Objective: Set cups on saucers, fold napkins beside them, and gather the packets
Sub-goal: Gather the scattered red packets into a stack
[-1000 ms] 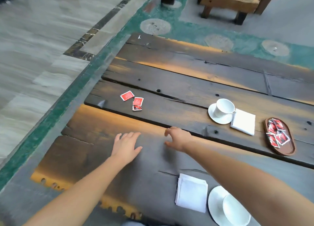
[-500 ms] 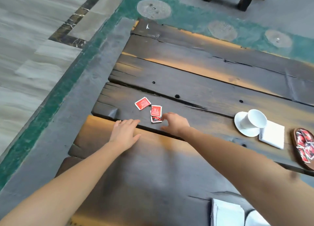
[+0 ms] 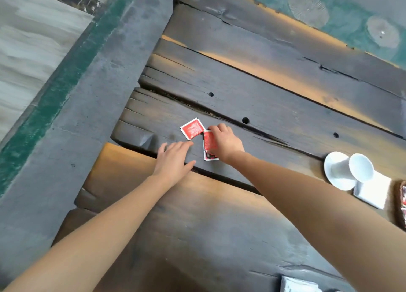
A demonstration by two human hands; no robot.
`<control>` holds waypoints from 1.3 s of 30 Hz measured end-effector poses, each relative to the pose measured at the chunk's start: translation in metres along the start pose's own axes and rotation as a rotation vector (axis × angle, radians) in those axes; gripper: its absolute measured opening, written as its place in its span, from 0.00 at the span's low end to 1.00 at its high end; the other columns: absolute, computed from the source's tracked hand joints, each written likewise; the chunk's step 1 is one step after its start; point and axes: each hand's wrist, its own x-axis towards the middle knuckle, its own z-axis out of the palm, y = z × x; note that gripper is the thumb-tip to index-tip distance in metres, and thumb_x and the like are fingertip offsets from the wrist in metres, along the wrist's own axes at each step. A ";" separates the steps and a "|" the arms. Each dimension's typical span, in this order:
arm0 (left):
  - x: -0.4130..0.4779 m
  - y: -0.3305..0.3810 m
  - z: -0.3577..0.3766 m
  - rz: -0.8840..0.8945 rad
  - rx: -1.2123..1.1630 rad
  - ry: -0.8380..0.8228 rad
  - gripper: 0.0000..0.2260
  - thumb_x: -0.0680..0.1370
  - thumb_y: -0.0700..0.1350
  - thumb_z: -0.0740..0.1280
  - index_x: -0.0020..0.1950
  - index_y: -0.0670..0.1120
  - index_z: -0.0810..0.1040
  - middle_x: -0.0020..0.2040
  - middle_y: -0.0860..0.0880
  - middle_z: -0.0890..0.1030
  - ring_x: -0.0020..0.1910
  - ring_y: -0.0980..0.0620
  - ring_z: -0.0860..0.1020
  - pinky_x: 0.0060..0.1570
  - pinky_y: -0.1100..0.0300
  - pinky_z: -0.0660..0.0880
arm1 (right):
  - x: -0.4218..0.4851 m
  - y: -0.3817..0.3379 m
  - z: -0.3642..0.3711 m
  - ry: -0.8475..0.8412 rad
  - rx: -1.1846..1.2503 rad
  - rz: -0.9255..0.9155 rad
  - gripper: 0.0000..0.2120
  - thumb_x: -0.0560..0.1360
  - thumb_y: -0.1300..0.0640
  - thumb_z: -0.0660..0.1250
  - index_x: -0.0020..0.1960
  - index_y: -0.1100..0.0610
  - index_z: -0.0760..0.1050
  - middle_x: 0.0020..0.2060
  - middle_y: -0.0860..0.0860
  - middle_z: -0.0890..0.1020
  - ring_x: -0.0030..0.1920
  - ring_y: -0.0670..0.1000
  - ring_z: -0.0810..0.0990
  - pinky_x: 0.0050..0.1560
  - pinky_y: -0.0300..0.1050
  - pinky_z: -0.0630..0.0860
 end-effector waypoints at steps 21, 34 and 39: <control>-0.024 0.022 0.000 -0.306 -0.895 -0.042 0.14 0.73 0.35 0.69 0.58 0.45 0.76 0.48 0.45 0.83 0.49 0.47 0.82 0.48 0.60 0.76 | -0.053 -0.021 -0.010 -0.088 0.727 -0.071 0.04 0.74 0.57 0.70 0.47 0.58 0.78 0.40 0.55 0.82 0.41 0.52 0.80 0.50 0.47 0.76; -0.037 0.003 0.011 -0.439 -0.862 -0.048 0.08 0.75 0.36 0.68 0.53 0.39 0.77 0.49 0.40 0.83 0.46 0.49 0.81 0.47 0.60 0.75 | -0.022 0.004 0.013 -0.005 0.320 0.198 0.32 0.68 0.49 0.75 0.67 0.50 0.66 0.63 0.52 0.68 0.64 0.54 0.69 0.57 0.56 0.75; -0.030 0.003 0.014 -0.495 -0.875 -0.044 0.11 0.75 0.36 0.68 0.57 0.40 0.76 0.51 0.41 0.83 0.50 0.46 0.81 0.52 0.55 0.77 | -0.018 -0.002 0.022 0.007 0.247 0.143 0.29 0.67 0.54 0.76 0.63 0.51 0.66 0.60 0.52 0.70 0.62 0.55 0.69 0.51 0.52 0.73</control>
